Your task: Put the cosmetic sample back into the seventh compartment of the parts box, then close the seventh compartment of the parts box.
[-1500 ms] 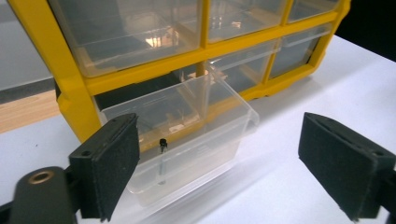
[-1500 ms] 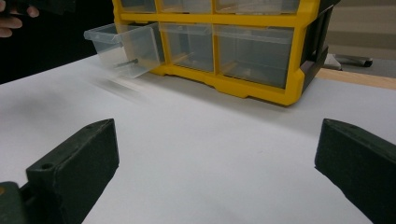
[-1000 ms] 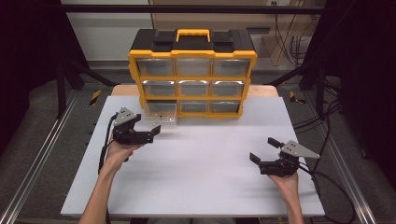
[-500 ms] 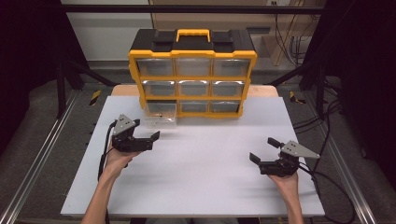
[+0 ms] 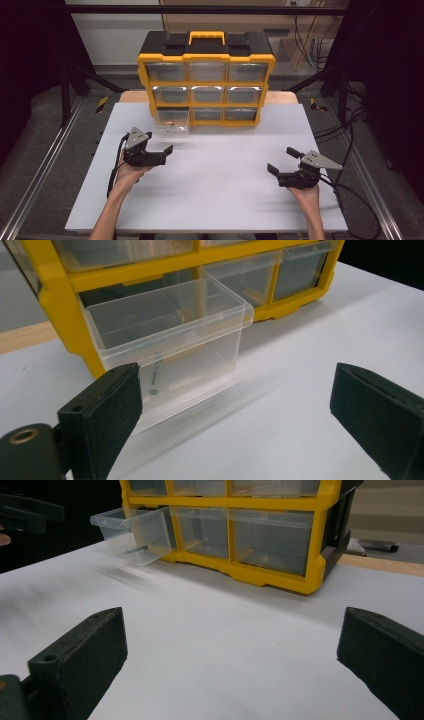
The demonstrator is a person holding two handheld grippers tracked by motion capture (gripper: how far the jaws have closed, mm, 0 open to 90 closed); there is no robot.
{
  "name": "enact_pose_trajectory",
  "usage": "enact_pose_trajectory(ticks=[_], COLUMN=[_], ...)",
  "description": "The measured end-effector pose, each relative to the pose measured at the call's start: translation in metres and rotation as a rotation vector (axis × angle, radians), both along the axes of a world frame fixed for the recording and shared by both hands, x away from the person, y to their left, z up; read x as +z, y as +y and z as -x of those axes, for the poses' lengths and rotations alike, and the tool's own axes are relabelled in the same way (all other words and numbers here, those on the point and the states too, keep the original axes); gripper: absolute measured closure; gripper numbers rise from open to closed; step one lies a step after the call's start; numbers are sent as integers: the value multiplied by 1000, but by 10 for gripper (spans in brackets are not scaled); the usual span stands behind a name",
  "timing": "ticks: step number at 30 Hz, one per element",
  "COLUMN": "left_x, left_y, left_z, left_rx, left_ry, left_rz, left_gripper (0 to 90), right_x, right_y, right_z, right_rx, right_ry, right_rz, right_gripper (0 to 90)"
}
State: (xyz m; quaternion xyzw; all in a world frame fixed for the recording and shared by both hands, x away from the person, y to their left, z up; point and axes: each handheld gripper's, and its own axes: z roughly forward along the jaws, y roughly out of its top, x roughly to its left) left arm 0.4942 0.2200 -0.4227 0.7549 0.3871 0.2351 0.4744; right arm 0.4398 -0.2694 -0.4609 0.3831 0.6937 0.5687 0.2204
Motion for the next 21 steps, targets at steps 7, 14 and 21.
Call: enact_pose_trajectory(ticks=[7,14,21], left_x=[-7,-13,-17], left_y=[-6,-8,-9], left_z=[-3,-5,-6], left_rx=[-9,-16,-10], left_ry=[20,30,38], left_rz=[-28,-43,-36], left_gripper=[46,44,45], right_x=[0,0,0], right_y=[-1,-1,-1], right_z=[0,0,0], right_rx=[-2,-3,-1], right_ry=[-6,-10,-4], right_rz=[0,1,-4], right_gripper=[4,4,4])
